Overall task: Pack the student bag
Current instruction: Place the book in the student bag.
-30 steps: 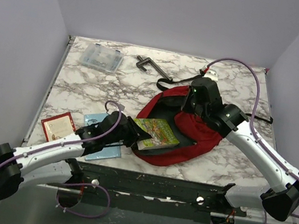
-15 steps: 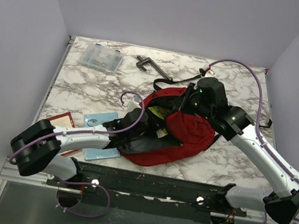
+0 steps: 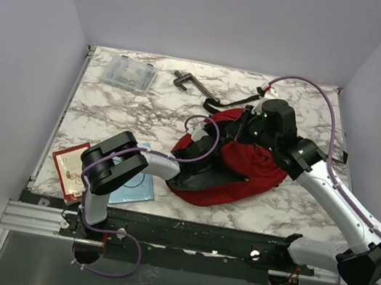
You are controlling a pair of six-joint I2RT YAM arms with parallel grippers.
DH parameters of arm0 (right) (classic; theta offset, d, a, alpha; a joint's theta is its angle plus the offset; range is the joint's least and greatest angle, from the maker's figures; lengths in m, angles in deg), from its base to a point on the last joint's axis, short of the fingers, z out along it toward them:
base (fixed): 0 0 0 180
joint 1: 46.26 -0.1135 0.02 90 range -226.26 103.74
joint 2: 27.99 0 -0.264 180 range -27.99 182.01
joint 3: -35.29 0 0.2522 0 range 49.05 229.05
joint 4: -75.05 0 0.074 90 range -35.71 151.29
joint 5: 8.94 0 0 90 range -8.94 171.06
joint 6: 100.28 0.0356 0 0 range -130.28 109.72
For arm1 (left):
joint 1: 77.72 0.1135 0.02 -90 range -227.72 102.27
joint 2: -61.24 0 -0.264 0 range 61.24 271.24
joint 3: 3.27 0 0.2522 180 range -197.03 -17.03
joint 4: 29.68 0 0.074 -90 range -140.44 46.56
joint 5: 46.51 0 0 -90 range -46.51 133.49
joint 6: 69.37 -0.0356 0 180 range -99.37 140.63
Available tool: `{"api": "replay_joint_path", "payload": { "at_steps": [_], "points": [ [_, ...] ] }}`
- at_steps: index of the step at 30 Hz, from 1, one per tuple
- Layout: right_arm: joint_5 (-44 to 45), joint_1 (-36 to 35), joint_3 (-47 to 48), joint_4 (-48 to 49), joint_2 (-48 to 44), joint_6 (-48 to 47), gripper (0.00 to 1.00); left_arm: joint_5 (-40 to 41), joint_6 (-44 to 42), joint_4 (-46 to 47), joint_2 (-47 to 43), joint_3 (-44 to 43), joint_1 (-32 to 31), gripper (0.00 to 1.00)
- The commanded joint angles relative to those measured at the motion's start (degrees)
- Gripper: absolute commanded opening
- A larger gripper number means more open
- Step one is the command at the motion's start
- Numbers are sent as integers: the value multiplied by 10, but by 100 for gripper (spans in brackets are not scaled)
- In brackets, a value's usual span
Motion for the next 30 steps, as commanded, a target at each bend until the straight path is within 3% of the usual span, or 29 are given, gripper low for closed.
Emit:
{"api": "replay_joint_path", "payload": {
  "at_steps": [1, 5, 6, 12, 13, 17, 21, 23, 24, 30],
  "points": [
    [-94, 22, -29, 98, -34, -22, 1, -39, 35, 58, 54, -68, 0, 0],
    [-98, 23, -21, 80, -37, -8, 1, -36, 61, 10, 89, -114, 8, 7],
    [-91, 23, -18, 72, -38, -10, 1, -40, 61, -2, 92, -121, 8, 13],
    [-37, 24, -10, 21, -60, -28, 1, -58, 41, -104, 47, -109, 9, 79],
    [-36, 24, -10, 17, -63, -29, 1, -62, 42, -113, 36, -95, 9, 85],
    [-17, 24, -22, 12, -71, -29, 1, -89, 40, -175, 1, -68, 13, 92],
    [-22, 24, -34, 16, -73, -24, 1, -74, 16, -245, -23, -65, 15, 92],
    [-24, 24, -36, 15, -75, -22, 1, -63, 9, -286, -27, -75, 17, 86],
    [-27, 24, -37, 16, -76, -21, 1, -62, 8, -295, -26, -81, 17, 81],
    [-49, 24, -39, 18, -81, -10, 1, -55, 17, -302, 34, -169, 8, 30]
  ]
}}
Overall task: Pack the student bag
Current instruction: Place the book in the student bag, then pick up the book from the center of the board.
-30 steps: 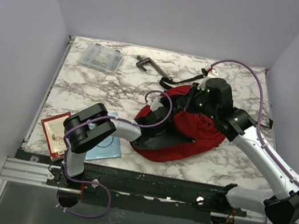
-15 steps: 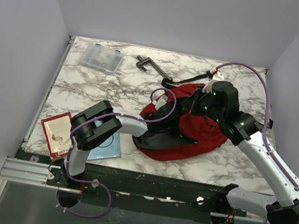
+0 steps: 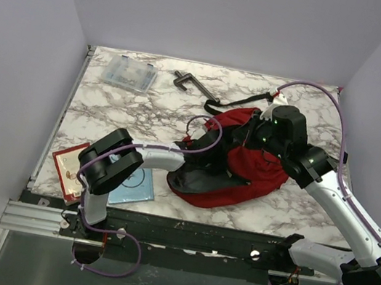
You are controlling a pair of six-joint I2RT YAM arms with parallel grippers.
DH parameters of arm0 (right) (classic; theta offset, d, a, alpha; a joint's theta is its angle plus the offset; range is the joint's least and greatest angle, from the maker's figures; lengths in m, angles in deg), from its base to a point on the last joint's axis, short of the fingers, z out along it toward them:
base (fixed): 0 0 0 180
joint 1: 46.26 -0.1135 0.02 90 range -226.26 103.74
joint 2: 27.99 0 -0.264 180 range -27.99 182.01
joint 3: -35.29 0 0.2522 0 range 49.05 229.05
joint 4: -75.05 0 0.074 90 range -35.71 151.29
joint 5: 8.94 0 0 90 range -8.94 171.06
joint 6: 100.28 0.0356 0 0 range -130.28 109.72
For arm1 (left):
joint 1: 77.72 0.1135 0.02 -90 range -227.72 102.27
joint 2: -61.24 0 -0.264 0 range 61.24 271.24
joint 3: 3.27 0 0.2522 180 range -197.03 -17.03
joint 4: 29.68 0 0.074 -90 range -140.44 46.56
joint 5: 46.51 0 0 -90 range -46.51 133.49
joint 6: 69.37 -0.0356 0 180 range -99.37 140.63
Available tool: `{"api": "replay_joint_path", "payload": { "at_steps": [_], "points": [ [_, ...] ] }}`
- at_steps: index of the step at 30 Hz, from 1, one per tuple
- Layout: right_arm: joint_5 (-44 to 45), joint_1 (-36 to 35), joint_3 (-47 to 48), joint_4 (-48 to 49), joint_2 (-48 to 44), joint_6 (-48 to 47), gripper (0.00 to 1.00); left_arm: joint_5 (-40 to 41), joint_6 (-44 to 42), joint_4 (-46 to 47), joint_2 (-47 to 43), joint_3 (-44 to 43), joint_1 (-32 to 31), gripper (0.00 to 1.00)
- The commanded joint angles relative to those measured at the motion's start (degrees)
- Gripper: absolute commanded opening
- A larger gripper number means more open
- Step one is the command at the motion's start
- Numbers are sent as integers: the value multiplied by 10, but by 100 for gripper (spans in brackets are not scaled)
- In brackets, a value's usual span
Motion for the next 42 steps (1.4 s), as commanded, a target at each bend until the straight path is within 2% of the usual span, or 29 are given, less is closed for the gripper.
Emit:
{"api": "replay_joint_path", "payload": {
  "at_steps": [1, 3, 7, 9, 10, 12, 13, 17, 22, 26, 29, 32, 37, 39, 42],
  "points": [
    [-27, -5, -3, 28, -23, 14, 1, 16, -13, -20, 60, -115, -7, 24],
    [-26, -5, -6, 31, -24, 15, 1, 20, -26, -23, 92, -165, -11, 18],
    [11, -3, -13, 20, -27, 8, 1, 14, -53, -24, 103, -189, -15, 20],
    [54, -4, -16, 4, -30, 7, 1, 5, -71, -21, 79, -155, -14, 34],
    [77, -4, -19, 0, -31, 6, 1, -1, -80, -12, 61, -127, -12, 45],
    [123, -1, -26, -9, -34, 3, 1, -24, -95, 26, 23, -68, -9, 63],
    [143, 4, -28, -14, -32, 2, 1, -55, -108, 55, 4, -40, -5, 68],
    [186, 42, -36, -27, -24, -6, 1, -132, -166, 87, -82, 31, 5, 79],
    [184, 112, -52, -17, -28, -18, 1, -182, -251, 87, -188, 108, 7, 87],
    [275, 125, -41, -43, -21, -36, 1, -205, -324, 86, -306, 183, 27, 90],
    [343, 128, -20, -67, -15, -54, 1, -238, -350, 77, -398, 241, 76, 96],
    [390, 129, 5, -78, -10, -75, 1, -264, -391, 16, -491, 270, 145, 98],
    [396, 130, 34, -75, 0, -102, 1, -148, -526, -213, -598, 215, 194, 98],
    [347, 130, 41, -72, 3, -115, 1, -92, -562, -284, -614, 194, 202, 98],
    [197, 129, 46, -64, 6, -128, 1, -18, -587, -341, -620, 177, 219, 98]
  ]
}}
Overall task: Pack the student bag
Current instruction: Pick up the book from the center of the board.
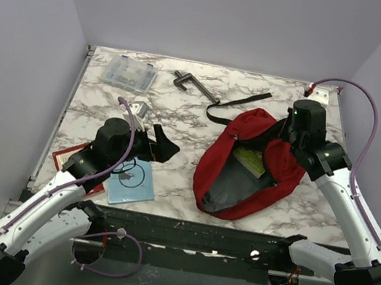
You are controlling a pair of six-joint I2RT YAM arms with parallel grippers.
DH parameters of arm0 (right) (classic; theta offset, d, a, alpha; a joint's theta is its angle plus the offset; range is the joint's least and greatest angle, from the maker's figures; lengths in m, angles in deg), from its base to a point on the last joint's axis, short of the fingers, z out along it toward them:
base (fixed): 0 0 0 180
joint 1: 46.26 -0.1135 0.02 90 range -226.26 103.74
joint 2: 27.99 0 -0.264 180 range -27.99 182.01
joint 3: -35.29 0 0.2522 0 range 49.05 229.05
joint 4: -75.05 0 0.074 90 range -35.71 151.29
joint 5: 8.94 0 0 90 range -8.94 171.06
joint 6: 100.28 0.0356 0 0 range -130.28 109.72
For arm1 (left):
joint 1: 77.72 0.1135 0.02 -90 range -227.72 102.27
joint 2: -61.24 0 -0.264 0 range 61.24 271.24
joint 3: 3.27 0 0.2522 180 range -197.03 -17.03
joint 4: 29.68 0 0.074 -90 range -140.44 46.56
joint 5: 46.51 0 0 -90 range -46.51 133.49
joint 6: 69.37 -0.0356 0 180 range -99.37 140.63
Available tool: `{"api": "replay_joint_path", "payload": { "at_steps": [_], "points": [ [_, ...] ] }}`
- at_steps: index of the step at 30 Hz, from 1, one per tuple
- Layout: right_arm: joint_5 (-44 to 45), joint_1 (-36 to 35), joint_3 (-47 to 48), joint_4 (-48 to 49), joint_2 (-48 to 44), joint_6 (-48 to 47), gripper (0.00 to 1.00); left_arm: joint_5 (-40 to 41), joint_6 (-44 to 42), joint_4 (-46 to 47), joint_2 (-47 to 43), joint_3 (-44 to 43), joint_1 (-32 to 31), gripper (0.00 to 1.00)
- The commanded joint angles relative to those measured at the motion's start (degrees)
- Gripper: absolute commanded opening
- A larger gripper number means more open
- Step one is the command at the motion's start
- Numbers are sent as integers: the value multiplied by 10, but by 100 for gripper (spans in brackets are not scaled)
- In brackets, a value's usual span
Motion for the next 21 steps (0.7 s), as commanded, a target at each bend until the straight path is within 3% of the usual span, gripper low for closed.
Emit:
{"api": "replay_joint_path", "payload": {
  "at_steps": [1, 6, 8, 14, 16, 21],
  "points": [
    [-164, 2, 23, 5, 8, -34, 2, 147, -96, -174, -11, -32, 29, 99],
    [-401, -45, -49, 31, 7, 25, 16, 149, -45, -189, -15, -20, 95, 98],
    [-446, -88, -96, 66, -2, 62, 22, 131, -27, -186, -12, -11, 127, 98],
    [-443, -231, -150, 93, 15, 139, 45, 98, 19, -201, -3, 23, 259, 99],
    [-424, -272, -152, 86, 28, 144, 57, 91, 28, -203, -2, 35, 301, 98],
    [-405, -312, -135, 106, 42, 160, 79, 60, 33, -186, 29, 60, 372, 98]
  ]
}}
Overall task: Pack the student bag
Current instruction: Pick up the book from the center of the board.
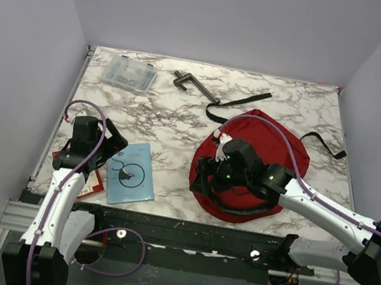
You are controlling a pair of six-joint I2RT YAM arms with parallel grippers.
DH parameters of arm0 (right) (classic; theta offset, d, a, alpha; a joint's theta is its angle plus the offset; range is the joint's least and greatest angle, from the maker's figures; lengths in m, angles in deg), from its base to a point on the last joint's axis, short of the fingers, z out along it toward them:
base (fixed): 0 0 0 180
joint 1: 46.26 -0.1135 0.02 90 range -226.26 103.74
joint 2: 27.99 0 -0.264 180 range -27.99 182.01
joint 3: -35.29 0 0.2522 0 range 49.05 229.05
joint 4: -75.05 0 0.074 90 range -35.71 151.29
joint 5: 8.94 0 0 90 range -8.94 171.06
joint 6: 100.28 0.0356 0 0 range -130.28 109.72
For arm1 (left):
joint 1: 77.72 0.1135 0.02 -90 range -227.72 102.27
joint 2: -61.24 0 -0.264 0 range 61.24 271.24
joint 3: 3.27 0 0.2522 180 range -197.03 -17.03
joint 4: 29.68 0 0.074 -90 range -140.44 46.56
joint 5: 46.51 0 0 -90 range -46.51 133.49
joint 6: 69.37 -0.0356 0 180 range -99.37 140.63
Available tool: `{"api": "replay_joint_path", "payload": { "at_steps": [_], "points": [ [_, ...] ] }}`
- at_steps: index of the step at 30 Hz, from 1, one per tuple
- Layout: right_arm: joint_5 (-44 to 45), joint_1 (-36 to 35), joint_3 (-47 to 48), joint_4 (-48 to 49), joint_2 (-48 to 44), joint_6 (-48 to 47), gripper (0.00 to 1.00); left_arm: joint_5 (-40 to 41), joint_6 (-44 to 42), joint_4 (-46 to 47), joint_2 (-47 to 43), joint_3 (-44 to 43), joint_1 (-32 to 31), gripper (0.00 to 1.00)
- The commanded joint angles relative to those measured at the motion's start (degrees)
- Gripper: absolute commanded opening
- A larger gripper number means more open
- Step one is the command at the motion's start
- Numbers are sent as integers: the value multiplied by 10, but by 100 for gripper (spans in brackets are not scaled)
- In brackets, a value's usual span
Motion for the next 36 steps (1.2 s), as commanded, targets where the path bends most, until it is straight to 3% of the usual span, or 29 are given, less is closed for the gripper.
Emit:
{"api": "replay_joint_path", "payload": {
  "at_steps": [1, 4, 10, 16, 24, 36],
  "points": [
    [-9, -20, 17, 58, 7, 37, 82, -40, 16, 4, 33, 26, 53, 99],
    [-30, -20, 5, 155, 31, 76, 90, -31, 24, 4, 52, 35, 61, 98],
    [-97, -23, 13, 358, 179, 161, 90, 2, 68, 43, 71, 80, 64, 98],
    [-103, -23, 59, 377, 292, 158, 89, -14, 80, 52, 101, 88, 64, 98],
    [-83, -23, 54, 390, 352, 153, 85, -93, 113, 60, 163, 97, 48, 98],
    [-18, -24, 20, 390, 371, 162, 84, -172, 163, 79, 71, 99, -41, 92]
  ]
}}
